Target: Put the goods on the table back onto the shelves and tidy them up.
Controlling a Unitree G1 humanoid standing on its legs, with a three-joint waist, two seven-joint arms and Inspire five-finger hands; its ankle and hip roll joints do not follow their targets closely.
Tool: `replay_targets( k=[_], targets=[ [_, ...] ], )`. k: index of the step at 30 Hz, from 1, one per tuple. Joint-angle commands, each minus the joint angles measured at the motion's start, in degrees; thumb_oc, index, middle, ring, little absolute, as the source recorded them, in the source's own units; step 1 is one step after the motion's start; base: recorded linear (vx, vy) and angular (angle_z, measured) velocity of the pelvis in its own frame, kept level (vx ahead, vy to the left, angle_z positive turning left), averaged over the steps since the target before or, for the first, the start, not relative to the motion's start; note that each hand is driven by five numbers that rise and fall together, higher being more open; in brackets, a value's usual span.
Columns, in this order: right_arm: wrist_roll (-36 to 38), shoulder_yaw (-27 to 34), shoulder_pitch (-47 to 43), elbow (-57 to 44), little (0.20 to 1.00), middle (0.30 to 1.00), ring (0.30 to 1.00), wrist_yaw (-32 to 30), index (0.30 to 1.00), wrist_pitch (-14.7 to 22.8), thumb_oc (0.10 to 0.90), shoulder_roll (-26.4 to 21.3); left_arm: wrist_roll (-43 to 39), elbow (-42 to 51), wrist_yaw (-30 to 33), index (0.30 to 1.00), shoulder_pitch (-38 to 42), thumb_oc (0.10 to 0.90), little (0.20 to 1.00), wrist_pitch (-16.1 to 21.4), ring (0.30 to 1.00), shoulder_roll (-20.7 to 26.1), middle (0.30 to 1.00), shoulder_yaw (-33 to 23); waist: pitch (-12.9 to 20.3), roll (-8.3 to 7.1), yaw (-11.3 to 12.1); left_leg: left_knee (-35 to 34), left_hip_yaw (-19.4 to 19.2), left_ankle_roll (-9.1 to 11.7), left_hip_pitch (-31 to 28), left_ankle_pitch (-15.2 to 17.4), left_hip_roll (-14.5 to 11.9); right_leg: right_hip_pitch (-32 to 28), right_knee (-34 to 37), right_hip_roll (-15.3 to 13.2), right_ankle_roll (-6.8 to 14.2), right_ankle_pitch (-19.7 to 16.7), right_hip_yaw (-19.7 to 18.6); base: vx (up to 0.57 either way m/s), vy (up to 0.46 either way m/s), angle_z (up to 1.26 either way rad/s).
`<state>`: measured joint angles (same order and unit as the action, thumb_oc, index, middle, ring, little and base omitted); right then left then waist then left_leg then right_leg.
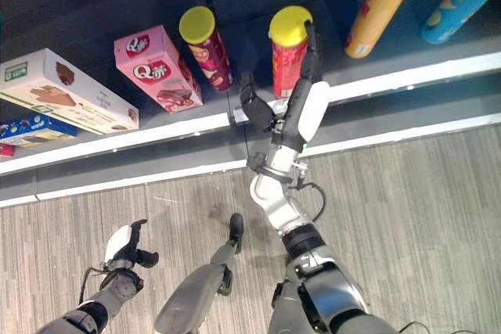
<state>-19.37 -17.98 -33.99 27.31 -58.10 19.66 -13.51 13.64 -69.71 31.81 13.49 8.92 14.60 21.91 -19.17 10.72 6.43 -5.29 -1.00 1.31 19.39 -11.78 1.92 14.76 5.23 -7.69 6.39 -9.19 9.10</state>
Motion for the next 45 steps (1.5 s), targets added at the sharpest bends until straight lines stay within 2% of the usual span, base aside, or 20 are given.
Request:
replay_targets(
  k=[1, 2, 3, 4, 6, 13, 16, 19, 20, 21, 22, 23, 27, 28, 30, 33, 36, 38, 43, 45],
  targets=[
    [-0.48, 0.15, 6.29, -7.64, 0.900, 0.900, 0.900, 0.81, 0.900, 7.28, 0.800, -0.85, -0.10, -6.75, 1.88, 0.900, -2.87, 0.800, 0.900, -1.34, 0.900, 0.32, 0.900, -1.44, 7.90, -3.61, -1.63, 2.03, -2.97, 1.25, -4.99, 7.67, -3.76, -3.58, -3.05, -1.78, 0.32, 6.46, 0.49, 0.05, -0.021, 0.05],
    [-0.48, 0.13, 6.45, -7.76, 0.900, 0.900, 0.900, 0.85, 0.900, 7.25, 0.800, -0.88, -0.10, -6.75, 1.89, 0.900, -2.97, 0.800, 0.900, -1.33, 0.900, 0.29, 0.900, -1.43, 7.87, -3.58, -1.67, 1.94, -2.96, 1.26, -5.17, 7.66, -3.76, -3.74, -3.02, -1.77, 0.32, 6.48, 0.51, 0.08, -0.022, 0.03],
    [-0.07, 0.05, 10.56, -8.91, 0.900, 0.900, 0.900, 1.82, 0.900, 7.58, 0.800, -1.14, -0.52, -6.96, 1.94, 0.900, -3.40, 0.800, 0.900, -1.52, 0.900, -0.01, 0.900, -2.77, 8.88, -4.46, -2.79, 1.75, -3.27, 1.37, -6.87, 7.79, -4.13, -5.02, -3.12, -1.38, 0.36, 6.81, 0.53, 0.04, -0.011, -0.08],
    [-0.04, 0.04, 10.72, -9.06, 0.900, 0.900, 0.900, 1.89, 0.900, 7.52, 0.800, -1.16, -0.52, -6.93, 1.94, 0.900, -3.51, 0.800, 0.900, -1.53, 0.900, -0.01, 0.900, -2.76, 8.81, -4.45, -2.82, 1.65, -3.28, 1.38, -7.10, 7.78, -4.13, -5.23, -3.06, -1.38, 0.36, 6.82, 0.54, 0.06, -0.015, -0.03],
    [-0.12, -0.75, 16.77, -9.81, 0.900, 0.900, 0.900, 3.95, 0.900, 7.60, 0.800, -2.35, 0.01, -7.40, 2.15, 0.900, -4.09, 0.800, 0.900, -1.84, 0.900, -0.33, 0.900, -4.24, 10.73, -5.60, -4.27, 0.89, -3.81, 1.66, -9.78, 8.04, -4.76, -7.24, -2.70, -0.93, 0.39, 7.19, 0.74, 0.08, -0.015, -0.02],
    [0.31, 0.44, 22.40, -8.47, 0.900, 0.900, 0.900, 4.85, 0.900, 6.83, 0.800, -3.62, 1.63, -7.52, 2.23, 0.900, -6.57, 0.800, 0.900, -1.89, 0.900, -1.88, 0.900, -4.11, 14.10, -6.81, -5.97, 0.29, -4.82, 2.12, -13.94, 8.87, -5.54, -10.96, -1.76, -0.20, 0.48, 7.77, 0.68, 0.07, -0.020, -0.13],
    [0.06, -2.32, 23.73, -6.07, 0.900, 0.900, 0.900, 8.43, 0.900, 5.34, 0.800, -4.96, 1.43, -7.92, 1.66, 0.900, -7.57, 0.800, 0.900, -1.60, 0.900, -2.15, 0.900, -4.93, 15.31, -7.33, -6.17, 0.29, -5.07, 2.44, -14.76, 8.88, -5.80, -12.00, -1.81, 0.07, 0.42, 8.12, 0.74, 0.01, -0.015, -0.13],
    [-0.61, -7.30, 25.60, -2.47, 0.900, 0.900, 0.900, 15.94, 0.900, 4.25, 0.800, -6.75, 2.45, -8.74, 0.99, 0.900, -8.05, 0.800, 0.900, -1.81, 0.900, -2.09, 0.900, -5.54, 16.34, -8.10, -6.26, 0.29, -5.03, 2.78, -15.11, 9.08, -5.95, -12.78, -1.72, 0.40, 0.33, 8.22, 1.13, 0.03, -0.018, 0.00],
    [-0.81, -10.89, 25.78, -0.80, 0.900, 0.900, 0.900, 20.25, 0.900, 3.65, 0.800, -8.55, 2.64, -9.21, 0.50, 0.900, -8.18, 0.800, 0.900, -1.56, 0.900, -2.30, 0.900, -5.55, 16.71, -8.74, -6.25, 0.29, -5.09, 2.96, -15.21, 9.24, -6.04, -12.98, -1.61, 0.54, 0.32, 8.18, 1.20, 0.03, -0.011, 0.09],
    [-1.11, -13.03, 25.38, -0.75, 0.900, 0.900, 0.900, 22.01, 0.900, 3.98, 0.800, -9.32, 2.91, -9.50, 0.15, 0.900, -8.38, 0.800, 0.900, -1.61, 0.900, -2.42, 0.900, -5.31, 16.89, -9.00, -6.25, 0.29, -5.03, 3.05, -15.29, 9.30, -6.10, -13.11, -1.49, 0.64, 0.31, 8.13, 1.35, 0.02, -0.012, 0.07],
    [-0.21, -14.31, 24.92, -1.13, 0.900, 0.900, 0.900, 23.60, 0.900, 4.23, 0.800, -9.98, 2.87, -9.61, -0.14, 0.900, -8.51, 0.800, 0.900, -1.69, 0.900, -2.63, 0.900, -5.12, 16.94, -9.27, -6.33, 0.29, -5.01, 3.10, -15.38, 9.35, -6.16, -13.29, -1.35, 0.67, 0.35, 8.03, 1.36, 0.01, -0.012, 0.11],
    [2.83, -16.56, 24.31, -1.52, 0.900, 0.900, 0.900, 28.51, 0.900, 4.30, 0.800, -10.63, 2.68, -9.47, -1.01, 0.900, -8.96, 0.800, 0.900, -1.77, 0.900, -2.91, 0.900, -4.71, 17.02, -9.78, -6.27, 0.29, -4.98, 3.11, -15.50, 9.42, -6.19, -13.43, -1.19, 0.77, 0.37, 7.90, 1.12, 0.00, -0.015, 0.10],
    [1.78, -22.76, 21.32, -2.17, 0.900, 0.900, 0.900, 34.61, 0.900, 2.82, 0.800, -13.61, 2.41, -9.35, -2.84, 0.900, -9.84, 0.800, 0.900, -1.44, 0.900, -3.05, 0.900, -4.59, 17.33, -10.63, -5.91, 0.29, -5.06, 3.20, -15.79, 9.68, -6.25, -13.79, -1.06, 0.97, 0.39, 7.92, 0.95, 0.00, -0.004, 0.02],
    [2.81, -26.93, 18.27, -5.34, 0.900, 0.900, 0.900, 41.35, 0.900, 2.87, 0.800, -17.29, 2.61, -8.88, -4.49, 0.900, -10.37, 0.800, 0.900, -1.51, 0.900, -2.47, 0.900, -4.34, 17.58, -11.30, -5.51, 0.29, -4.97, 3.26, -15.90, 9.78, -6.28, -13.97, -1.04, 1.09, 0.37, 8.00, 0.87, 0.00, 0.000, 0.00],
    [5.38, -27.78, 17.37, -7.77, 0.900, 0.900, 0.900, 44.22, 0.900, 2.99, 0.800, -19.14, 2.59, -8.53, -5.66, 0.900, -10.49, 0.800, 0.900, -1.48, 0.900, -2.30, 0.900, -4.33, 17.62, -11.36, -5.48, 0.29, -4.94, 3.28, -15.98, 9.80, -6.29, -14.10, -1.03, 1.13, 0.39, 8.00, 0.80, 0.00, 0.000, 0.00],
    [10.39, -28.84, 16.48, -5.70, 0.900, 0.900, 0.900, 48.52, 0.900, 1.68, 0.800, -17.62, 2.37, -8.36, -8.09, 0.900, -10.55, 0.800, 0.900, -1.25, 0.900, -2.32, 0.900, -3.60, 17.92, -11.33, -5.20, 0.29, -4.86, 3.25, -16.11, 9.79, -6.24, -14.31, -1.29, 1.09, 0.39, 8.06, 0.96, 0.00, 0.000, 0.00],
    [10.50, -29.85, 15.41, -3.94, 0.900, 0.900, 0.900, 50.23, 0.900, 1.00, 0.800, -16.78, 2.34, -8.19, -8.82, 0.900, -10.69, 0.800, 0.900, -1.09, 0.900, -2.15, 0.900, -3.41, 18.05, -11.36, -5.06, 0.29, -4.78, 3.27, -16.12, 9.83, -6.18, -14.36, -1.39, 1.07, 0.39, 8.06, 1.02, 0.00, 0.000, 0.00],
    [9.03, -31.39, 12.36, 0.45, 0.900, 0.900, 0.900, 50.69, 0.900, -0.78, 0.800, -14.61, 2.23, -7.79, -9.91, 0.900, -10.70, 0.800, 0.900, -0.90, 0.900, -1.87, 0.900, -2.54, 18.31, -11.40, -4.47, 0.29, -4.48, 3.22, -16.18, 9.86, -6.10, -14.49, -1.33, 1.01, 0.35, 7.94, 1.19, 0.00, 0.000, 0.00],
    [7.37, -31.59, 9.10, 4.88, 0.900, 0.900, 0.900, 49.94, 0.900, -2.17, 0.800, -12.01, 1.92, -7.37, -10.23, 0.900, -10.57, 0.800, 0.900, -1.00, 0.900, -1.47, 0.900, -2.06, 18.20, -11.33, -4.05, 0.29, -4.18, 3.18, -15.96, 9.78, -6.07, -14.34, -1.22, 0.97, 0.24, 7.81, 1.35, 0.00, 0.000, 0.01],
    [4.35, -33.04, 6.37, 7.81, 0.900, 0.900, 0.900, 49.56, 0.900, -3.20, 0.800, -10.71, 1.98, -7.23, -10.67, 0.900, -10.13, 0.800, 0.900, -1.02, 0.900, -1.03, 0.900, -1.46, 18.10, -11.30, -3.57, 0.29, -3.85, 3.13, -15.77, 9.82, -5.95, -14.38, -1.13, 0.98, 0.22, 7.77, 1.41, 0.00, 0.000, 0.00]
  ],
)
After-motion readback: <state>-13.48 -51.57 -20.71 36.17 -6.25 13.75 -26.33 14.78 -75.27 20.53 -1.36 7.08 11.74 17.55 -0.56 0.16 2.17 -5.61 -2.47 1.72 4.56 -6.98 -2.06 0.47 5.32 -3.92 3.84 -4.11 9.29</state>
